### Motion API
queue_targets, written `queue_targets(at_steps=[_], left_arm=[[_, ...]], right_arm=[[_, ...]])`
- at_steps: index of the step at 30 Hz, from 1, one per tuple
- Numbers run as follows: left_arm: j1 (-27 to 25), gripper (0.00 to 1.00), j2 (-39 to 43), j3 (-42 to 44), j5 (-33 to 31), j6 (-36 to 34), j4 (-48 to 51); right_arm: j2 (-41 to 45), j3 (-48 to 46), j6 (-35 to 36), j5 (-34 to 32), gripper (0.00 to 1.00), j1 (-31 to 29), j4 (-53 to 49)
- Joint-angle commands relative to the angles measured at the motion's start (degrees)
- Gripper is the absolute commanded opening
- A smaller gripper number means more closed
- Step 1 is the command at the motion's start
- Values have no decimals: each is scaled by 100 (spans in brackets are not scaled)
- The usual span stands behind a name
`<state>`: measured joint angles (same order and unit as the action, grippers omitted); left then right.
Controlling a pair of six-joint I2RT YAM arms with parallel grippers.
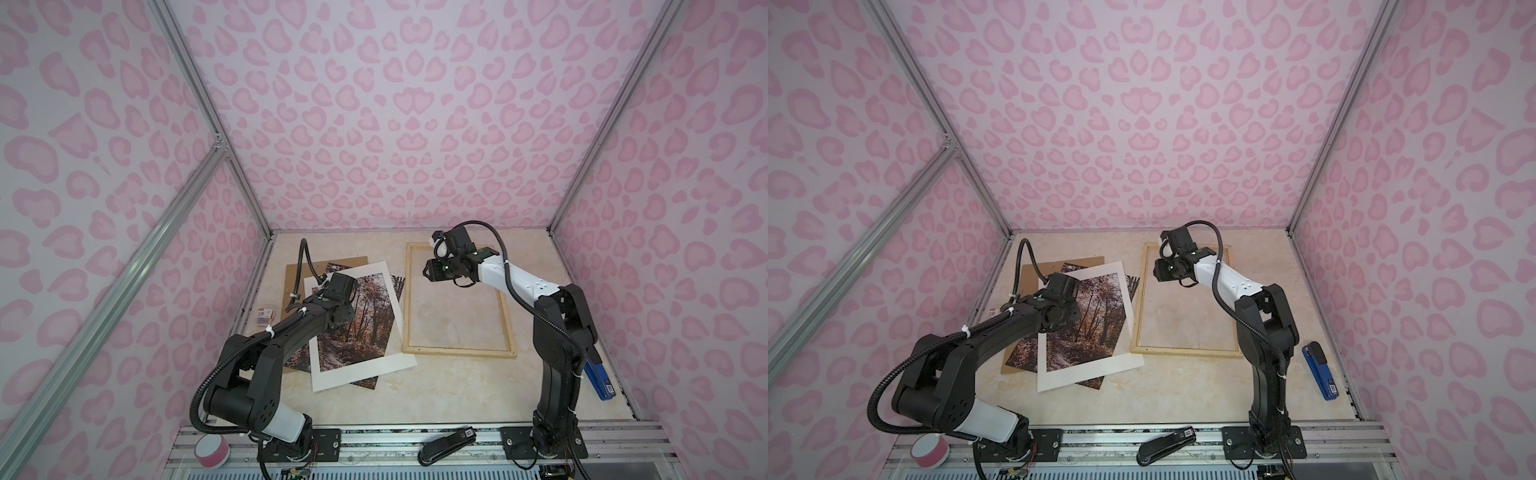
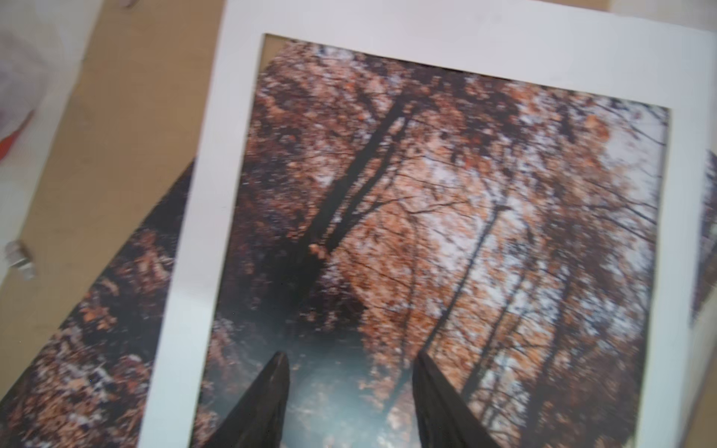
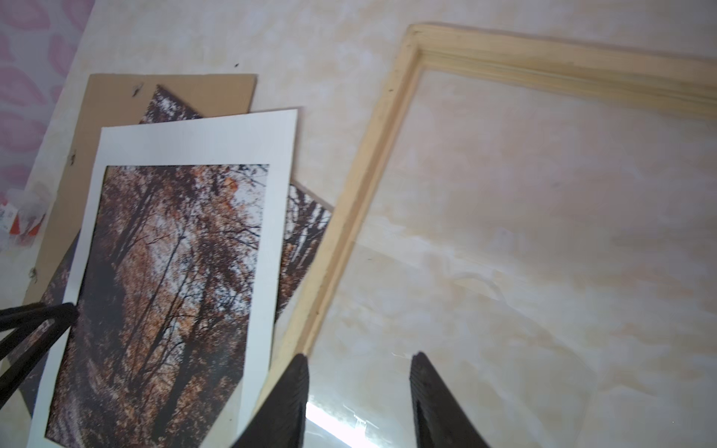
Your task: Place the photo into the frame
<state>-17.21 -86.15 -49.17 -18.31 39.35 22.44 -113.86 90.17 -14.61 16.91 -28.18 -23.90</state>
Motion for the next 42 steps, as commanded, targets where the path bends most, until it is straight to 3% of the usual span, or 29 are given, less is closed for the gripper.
queue_targets(at_steps=[1,5,14,22,33,42], left_arm=[[384,57,214,282,-250,212,215],[761,59,389,583,-87,293,217],[899,61,799,1170,3,494,279],[899,60,894,1331,422,380,79],[895,60,804,1350,534,301,-55],[895,60,677,1304,669,198,-184]], right_arm=[[-273,126,-69,-199,45,-370,44],[-582,210,-12,-120,46,-741,35],[-948,308,221,-330,46,-1230,-128],[-1196,437,383,-632,45,-1268,-377],[-1369,573,302,-1145,45,-1048,-970],[-1165,222,100,281,47,-858,-502]])
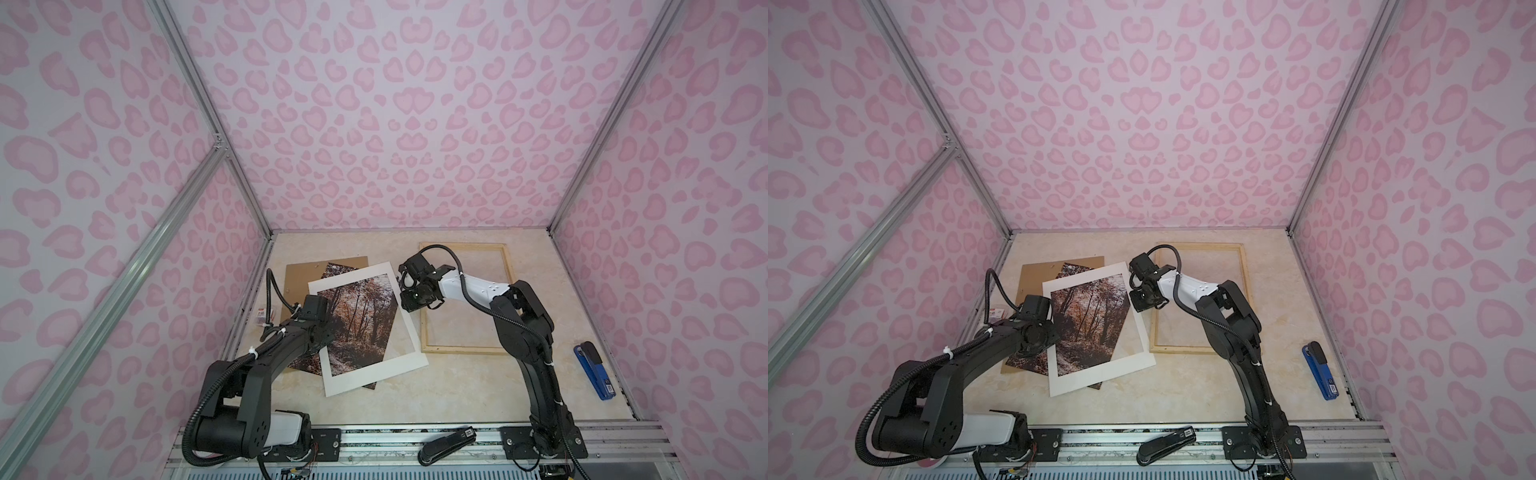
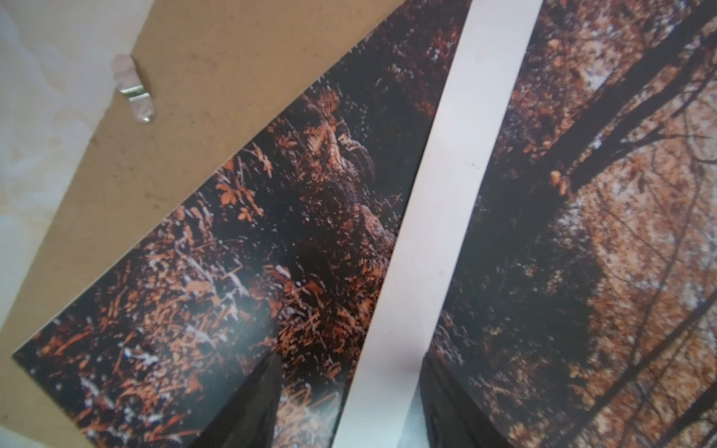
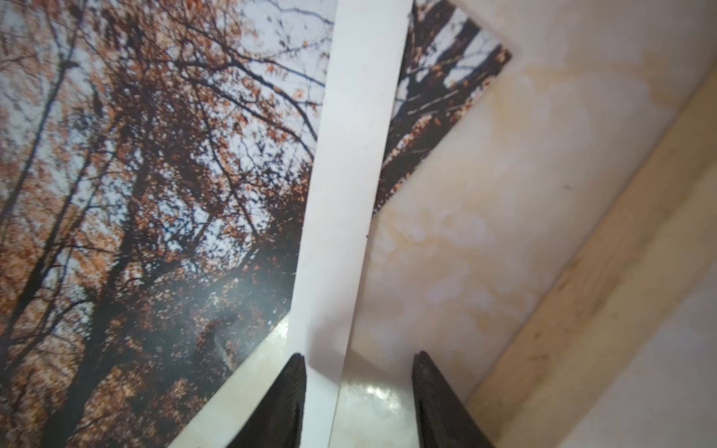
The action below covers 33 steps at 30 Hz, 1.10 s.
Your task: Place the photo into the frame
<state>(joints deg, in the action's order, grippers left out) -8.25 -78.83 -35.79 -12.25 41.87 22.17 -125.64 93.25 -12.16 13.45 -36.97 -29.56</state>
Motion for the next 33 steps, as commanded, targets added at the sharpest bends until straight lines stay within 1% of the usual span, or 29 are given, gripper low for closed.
queue_targets(at_steps=[1,5,15,24,33], left_arm=[[3,60,-76,-25,93,-56,-175],[2,58,-158,24,225,-56,-313],[2,56,-279,2,808,-160,-743],[-1,56,110,-18,1080,-284,-793],[-1,56,483,-109,1055,-310,-579]], right_arm=[[14,-104,-187,754,47,45,113],[-2,-145,-310,1005,50,134,211],[-100,-386,-532,1845,50,375,596],[-116,-645,-611,1792,50,366,743],[-74,-756,-597,1610,49,380,741]])
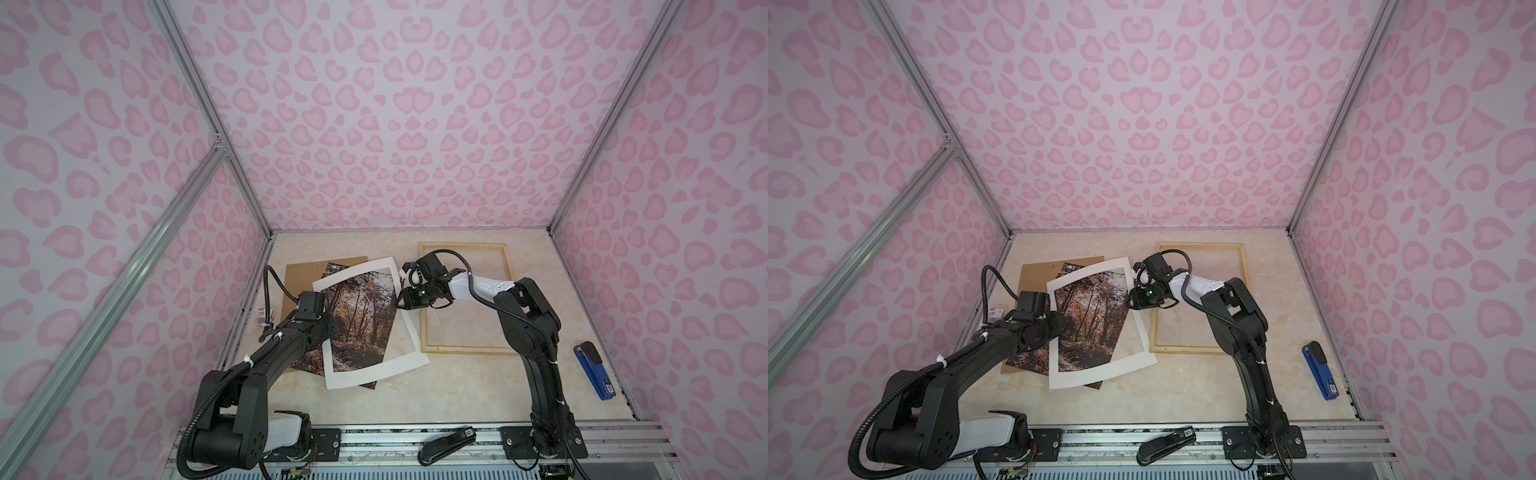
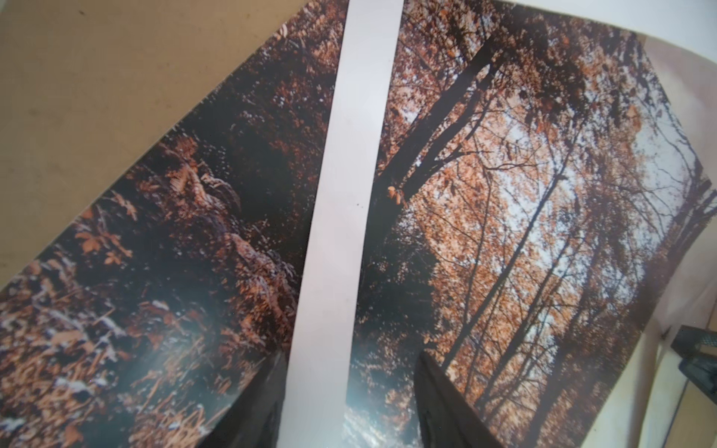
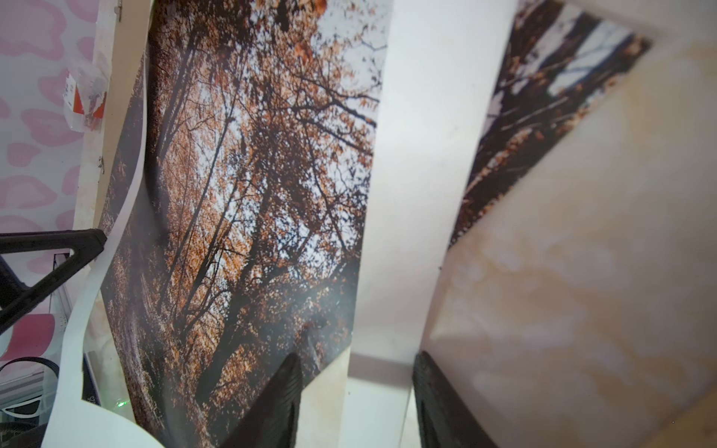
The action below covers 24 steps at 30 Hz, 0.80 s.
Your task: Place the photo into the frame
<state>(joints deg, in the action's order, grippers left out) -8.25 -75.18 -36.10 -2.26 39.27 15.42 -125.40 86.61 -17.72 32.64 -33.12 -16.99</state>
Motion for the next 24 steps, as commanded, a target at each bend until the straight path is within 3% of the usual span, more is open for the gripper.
queue_targets(at_steps=[1,9,16,24], left_arm=[[-1,56,151,-86,62,-58,108],[1,55,287,-83,47,-103,156],[0,57,67,-50,-745,26,533],[0,58,-251,-36,-820,73,498]], right_arm=[[-98,-91,-52,-324,49,-14,-515],[-103,-6,-40,-272,47,8,-514],[-111,201,126,-655,49,1,-836],[-243,395,248,-1023,50,44,-1067]])
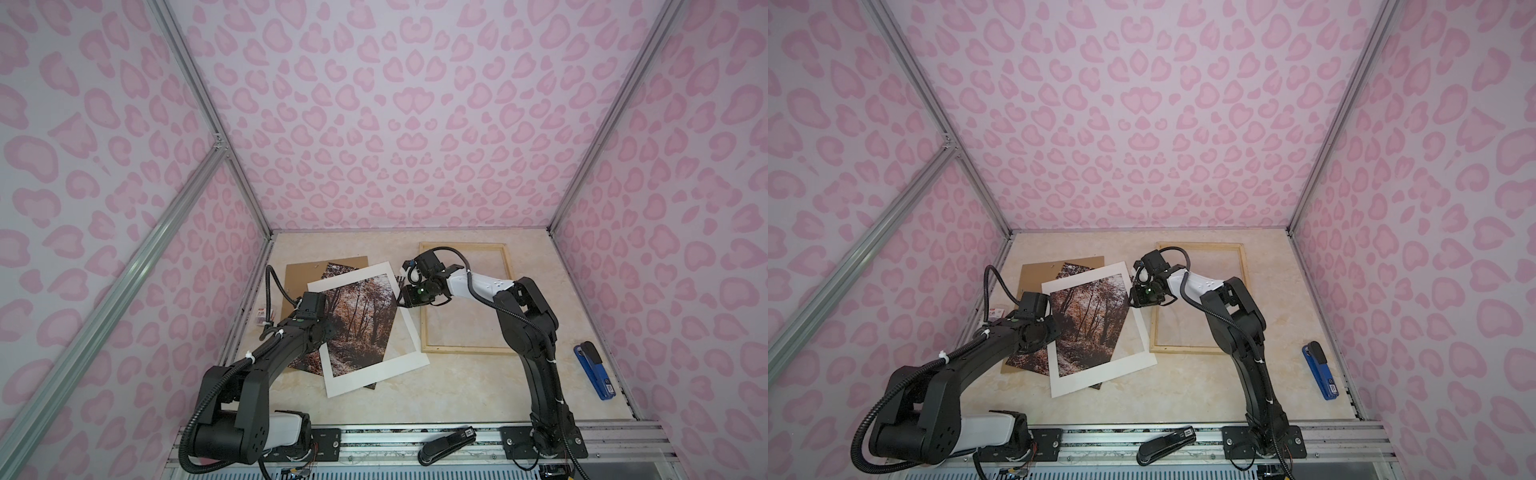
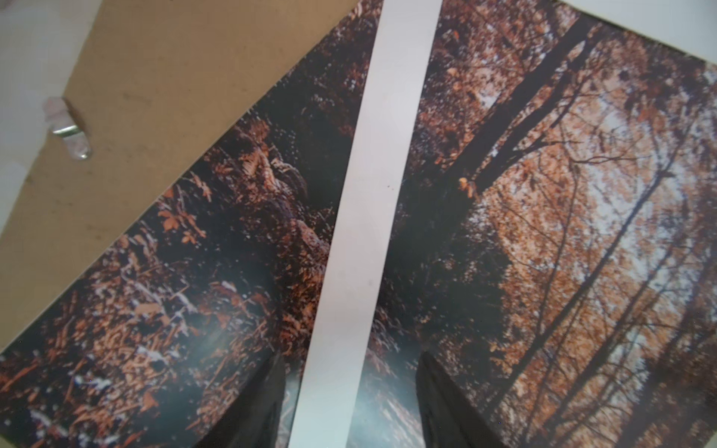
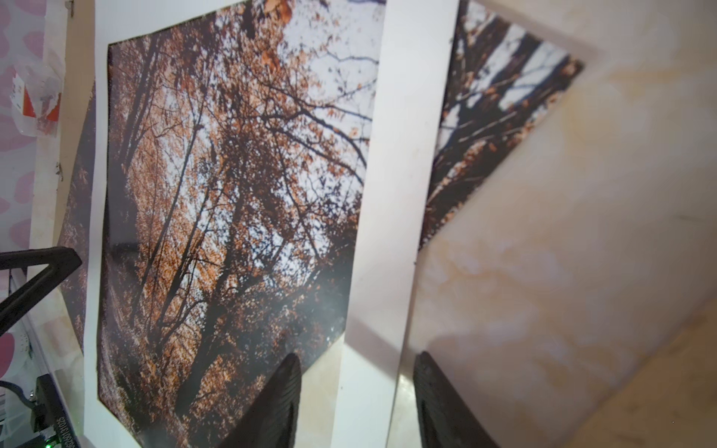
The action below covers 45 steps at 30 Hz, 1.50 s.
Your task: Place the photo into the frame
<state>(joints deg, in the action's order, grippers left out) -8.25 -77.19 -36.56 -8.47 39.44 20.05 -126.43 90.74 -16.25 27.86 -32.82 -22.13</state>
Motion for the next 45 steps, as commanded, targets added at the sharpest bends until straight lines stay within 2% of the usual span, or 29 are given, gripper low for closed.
queue_targets(at_steps=[1,4,8,11,16,28,36,45], left_arm=[[0,58,-60,19,-214,55,25],[1,59,-187,26,-147,25,-46],[-1,58,-318,76,351,-97,-351],[1,58,-245,100,800,-219,-545],[-1,57,68,80,1136,-322,-631],[1,56,588,8,1246,-305,-423],[0,37,617,69,1233,-271,-414],[0,37,617,120,1184,-175,-227]], right_arm=[[-168,32,131,-544,50,14,-600],[-254,145,164,-546,50,7,-687],[-281,146,157,-509,50,4,-679],[-279,104,164,-494,50,-9,-662],[-275,59,135,-461,49,-31,-618],[-233,40,114,-424,49,-41,-582],[-198,40,114,-430,49,-45,-582],[-158,-2,69,-395,48,-40,-521]])
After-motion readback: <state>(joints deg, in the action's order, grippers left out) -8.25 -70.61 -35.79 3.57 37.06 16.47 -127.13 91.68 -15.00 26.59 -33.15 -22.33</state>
